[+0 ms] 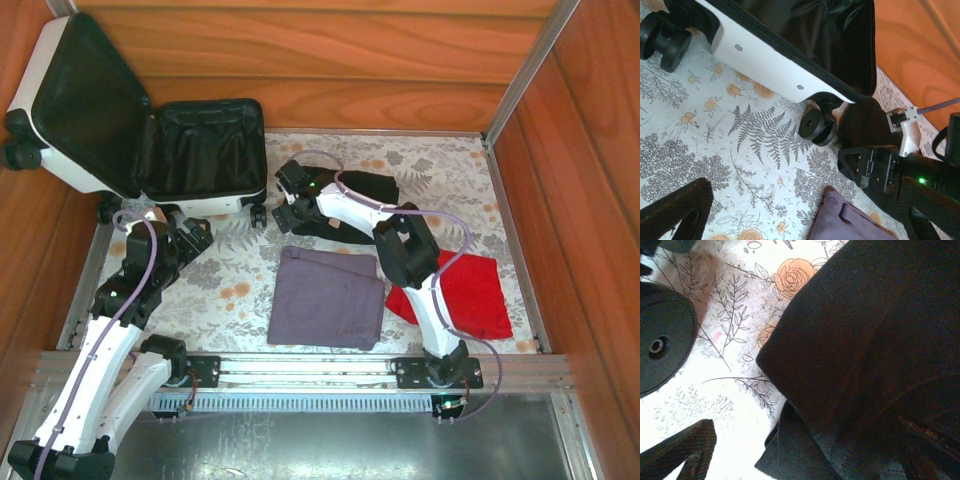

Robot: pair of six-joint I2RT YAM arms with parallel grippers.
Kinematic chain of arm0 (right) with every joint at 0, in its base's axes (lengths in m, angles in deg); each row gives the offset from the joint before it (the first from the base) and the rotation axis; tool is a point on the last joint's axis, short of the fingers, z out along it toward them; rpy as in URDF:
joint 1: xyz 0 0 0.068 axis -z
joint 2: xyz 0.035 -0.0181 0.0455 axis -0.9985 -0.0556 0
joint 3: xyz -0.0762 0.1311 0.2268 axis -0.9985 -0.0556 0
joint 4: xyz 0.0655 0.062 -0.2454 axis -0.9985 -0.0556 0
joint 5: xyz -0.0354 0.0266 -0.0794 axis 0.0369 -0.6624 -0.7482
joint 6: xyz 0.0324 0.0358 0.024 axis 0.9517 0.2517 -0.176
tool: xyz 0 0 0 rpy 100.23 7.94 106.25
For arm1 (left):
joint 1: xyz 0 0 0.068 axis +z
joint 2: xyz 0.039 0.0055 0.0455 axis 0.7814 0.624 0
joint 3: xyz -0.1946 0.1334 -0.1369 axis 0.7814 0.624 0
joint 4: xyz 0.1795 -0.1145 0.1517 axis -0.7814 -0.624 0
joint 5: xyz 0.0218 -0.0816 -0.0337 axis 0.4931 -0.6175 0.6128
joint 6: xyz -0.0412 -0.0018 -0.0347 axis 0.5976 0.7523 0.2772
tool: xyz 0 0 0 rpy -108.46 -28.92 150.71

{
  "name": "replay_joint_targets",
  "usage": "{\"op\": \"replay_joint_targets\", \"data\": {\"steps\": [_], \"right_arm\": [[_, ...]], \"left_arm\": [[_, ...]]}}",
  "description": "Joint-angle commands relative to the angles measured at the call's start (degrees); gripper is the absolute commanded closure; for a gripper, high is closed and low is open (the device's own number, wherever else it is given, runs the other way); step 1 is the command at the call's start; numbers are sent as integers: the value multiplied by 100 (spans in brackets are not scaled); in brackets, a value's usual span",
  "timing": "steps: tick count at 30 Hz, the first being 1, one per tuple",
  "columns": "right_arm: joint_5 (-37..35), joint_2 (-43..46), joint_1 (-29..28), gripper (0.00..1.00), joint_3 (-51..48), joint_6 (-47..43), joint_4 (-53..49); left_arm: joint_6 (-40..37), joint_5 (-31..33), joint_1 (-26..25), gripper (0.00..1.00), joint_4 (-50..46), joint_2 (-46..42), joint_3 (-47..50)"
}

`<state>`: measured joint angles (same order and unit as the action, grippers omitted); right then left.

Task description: Pack the luggage

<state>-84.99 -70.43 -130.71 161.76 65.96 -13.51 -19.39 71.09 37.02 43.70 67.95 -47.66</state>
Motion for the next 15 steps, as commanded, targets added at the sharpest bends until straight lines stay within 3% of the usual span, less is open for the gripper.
{"op": "replay_joint_targets", "data": {"steps": [1, 13, 15], "right_arm": [[-158, -222, -5, 10, 109, -303, -206], [-32, -458, -31, 52, 41, -863, -351], [-197, -436, -31, 65, -34, -894, -398]], "left_arm": [[152, -206, -40, 0, -115, 4, 44], [526, -620, -196, 0, -297, 534, -344], [535, -584, -325, 0, -426, 726, -526]]}}
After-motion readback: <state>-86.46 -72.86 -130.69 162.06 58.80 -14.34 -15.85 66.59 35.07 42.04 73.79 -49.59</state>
